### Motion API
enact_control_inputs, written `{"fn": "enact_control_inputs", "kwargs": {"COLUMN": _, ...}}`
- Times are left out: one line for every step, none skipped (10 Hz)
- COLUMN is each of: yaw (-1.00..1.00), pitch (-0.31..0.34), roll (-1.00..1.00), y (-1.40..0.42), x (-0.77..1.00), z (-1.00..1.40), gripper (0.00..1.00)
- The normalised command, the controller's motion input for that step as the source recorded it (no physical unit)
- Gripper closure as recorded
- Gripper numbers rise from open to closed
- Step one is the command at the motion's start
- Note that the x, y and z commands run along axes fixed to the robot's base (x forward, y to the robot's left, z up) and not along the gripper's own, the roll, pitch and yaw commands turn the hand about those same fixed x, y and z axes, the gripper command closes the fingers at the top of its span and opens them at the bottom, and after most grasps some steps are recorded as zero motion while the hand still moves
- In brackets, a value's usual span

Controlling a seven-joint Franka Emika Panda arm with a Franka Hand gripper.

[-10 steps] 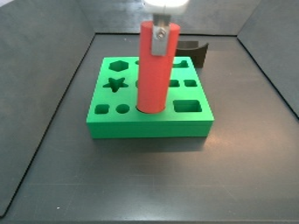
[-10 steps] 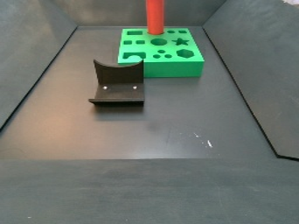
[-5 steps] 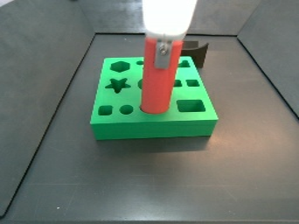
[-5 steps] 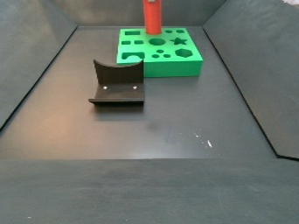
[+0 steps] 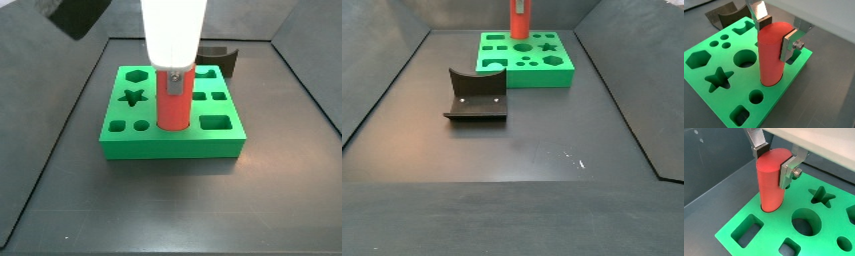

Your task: Insert the oval object.

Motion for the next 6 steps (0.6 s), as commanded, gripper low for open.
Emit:
{"fn": "enact_control_inputs", "kwargs": {"yaw": 0.12, "pitch": -0.1, "roll": 0.0, "y": -0.02, "x": -0.09, "z": -0.25, "gripper": 1.0}}
{"fn": "enact_control_inputs", "kwargs": {"yaw": 0.11, "pitch": -0.099, "roll": 0.01, "y": -0.04, "x": -0.07, "z": -0.27, "gripper": 1.0}}
{"fn": "enact_control_inputs", "kwargs": {"yaw": 0.05, "pitch": -0.081, "roll": 0.0, "y": -0.03, "x": -0.05, "z": -0.25, "gripper": 1.0}}
{"fn": "enact_control_inputs", "kwargs": {"yaw": 0.0, "pitch": -0.027, "roll": 0.0, "y": 0.0, "x": -0.07, "z": -0.04, "gripper": 1.0}}
{"fn": "enact_control_inputs", "kwargs": {"yaw": 0.0, "pitch": 0.0, "roll": -0.05, "y": 0.04, "x": 0.0, "z": 0.0, "gripper": 1.0}}
{"fn": "enact_control_inputs", "kwargs": {"yaw": 0.0, "pitch": 0.0, "roll": 0.0, "y": 0.0, "x": 0.0, "z": 0.0, "gripper": 1.0}}
